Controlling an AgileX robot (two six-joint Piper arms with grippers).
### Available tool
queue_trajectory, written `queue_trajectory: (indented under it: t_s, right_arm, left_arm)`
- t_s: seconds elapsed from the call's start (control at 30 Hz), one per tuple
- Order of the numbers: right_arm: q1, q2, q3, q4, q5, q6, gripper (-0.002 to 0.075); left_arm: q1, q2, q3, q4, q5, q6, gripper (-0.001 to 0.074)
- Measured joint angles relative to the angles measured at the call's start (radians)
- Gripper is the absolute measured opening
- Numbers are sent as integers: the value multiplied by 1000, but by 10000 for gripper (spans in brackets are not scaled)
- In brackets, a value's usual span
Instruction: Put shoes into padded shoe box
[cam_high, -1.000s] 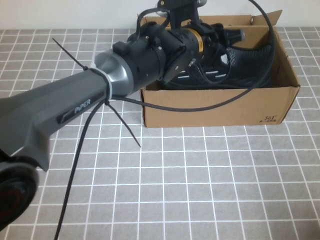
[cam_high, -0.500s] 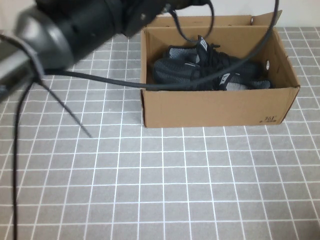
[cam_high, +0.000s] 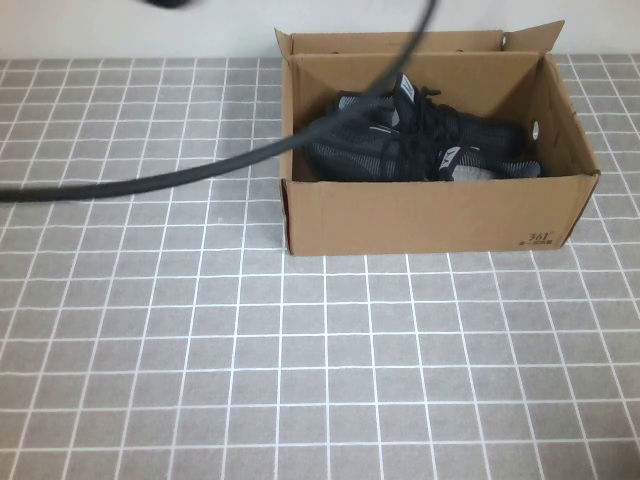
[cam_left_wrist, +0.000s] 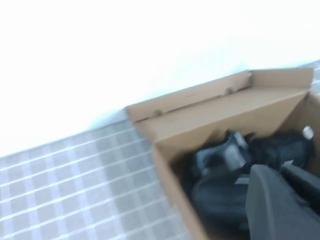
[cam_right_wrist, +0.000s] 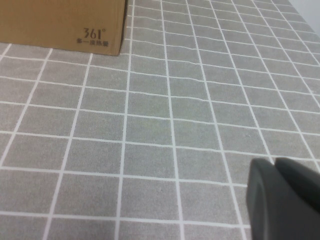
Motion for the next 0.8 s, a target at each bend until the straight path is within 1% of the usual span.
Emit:
queue_trajectory:
  t_s: [0.1, 0.17, 0.27, 0.43, 0.53, 0.63, 0.7, 0.8]
  right_arm:
    - [0, 0, 0, 0, 0, 0, -8]
    - [0, 0, 0, 0, 0, 0, -8]
    - [0, 0, 0, 0, 0, 0, -8]
    - [0, 0, 0, 0, 0, 0, -8]
    - [0, 0, 0, 0, 0, 0, -8]
    - [0, 0, 0, 0, 0, 0, -8]
    - [0, 0, 0, 0, 0, 0, -8]
    - [0, 0, 0, 0, 0, 0, -8]
  left_arm:
    - [0, -89, 8, 0, 80, 28, -1]
    - [0, -160, 46, 0, 92, 31, -1]
    - [0, -273, 155, -2, 88, 31, -1]
    - [0, -476, 414, -63, 83, 31, -1]
    - [0, -592, 569, -106, 44, 29, -1]
    - [0, -700, 705, -139, -34, 19, -1]
    - [0, -768, 766, -150, -86, 19, -1]
    - [0, -842, 803, -155, -113, 15, -1]
